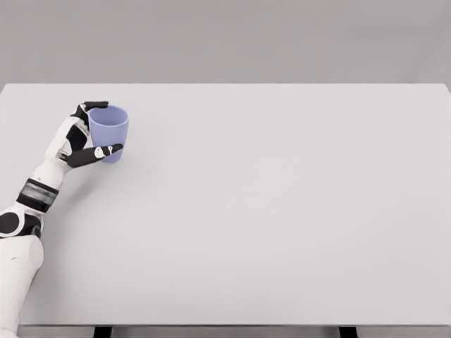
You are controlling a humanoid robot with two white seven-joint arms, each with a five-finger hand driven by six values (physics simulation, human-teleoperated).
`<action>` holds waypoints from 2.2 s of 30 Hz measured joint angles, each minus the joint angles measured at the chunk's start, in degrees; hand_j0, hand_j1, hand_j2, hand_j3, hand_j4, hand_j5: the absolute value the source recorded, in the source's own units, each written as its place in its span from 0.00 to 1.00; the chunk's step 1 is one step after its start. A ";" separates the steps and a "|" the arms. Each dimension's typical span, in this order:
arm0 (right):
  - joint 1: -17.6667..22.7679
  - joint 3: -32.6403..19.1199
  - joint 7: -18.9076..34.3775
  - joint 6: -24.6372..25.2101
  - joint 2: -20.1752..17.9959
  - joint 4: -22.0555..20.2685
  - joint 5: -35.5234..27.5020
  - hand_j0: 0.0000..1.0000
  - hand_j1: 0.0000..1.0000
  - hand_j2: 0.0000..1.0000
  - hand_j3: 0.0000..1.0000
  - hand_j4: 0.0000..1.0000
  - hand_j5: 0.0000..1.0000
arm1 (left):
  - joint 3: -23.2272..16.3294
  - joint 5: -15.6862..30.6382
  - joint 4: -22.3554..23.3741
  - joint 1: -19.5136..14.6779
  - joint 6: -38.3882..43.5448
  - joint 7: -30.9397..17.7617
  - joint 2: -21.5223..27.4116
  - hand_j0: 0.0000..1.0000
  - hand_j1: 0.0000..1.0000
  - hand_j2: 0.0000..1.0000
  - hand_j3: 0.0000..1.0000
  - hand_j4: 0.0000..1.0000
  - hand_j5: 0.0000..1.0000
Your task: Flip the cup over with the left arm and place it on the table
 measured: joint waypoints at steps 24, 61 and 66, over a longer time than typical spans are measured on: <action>0.00 0.00 0.00 0.00 0.00 0.00 0.00 1.00 1.00 1.00 1.00 1.00 1.00 | 0.12 -0.37 1.67 -0.18 -0.21 0.15 0.08 0.73 0.73 0.73 0.73 0.73 0.73; 0.00 0.00 0.00 0.00 0.00 0.00 0.00 1.00 1.00 1.00 1.00 1.00 1.00 | 0.09 -0.49 1.10 0.18 -0.22 0.14 0.43 1.00 1.00 1.00 1.00 1.00 1.00; 0.00 0.00 0.00 0.00 0.00 0.00 0.00 1.00 1.00 1.00 1.00 1.00 1.00 | 0.09 -0.53 0.63 0.26 -0.22 0.14 0.49 1.00 1.00 1.00 1.00 1.00 1.00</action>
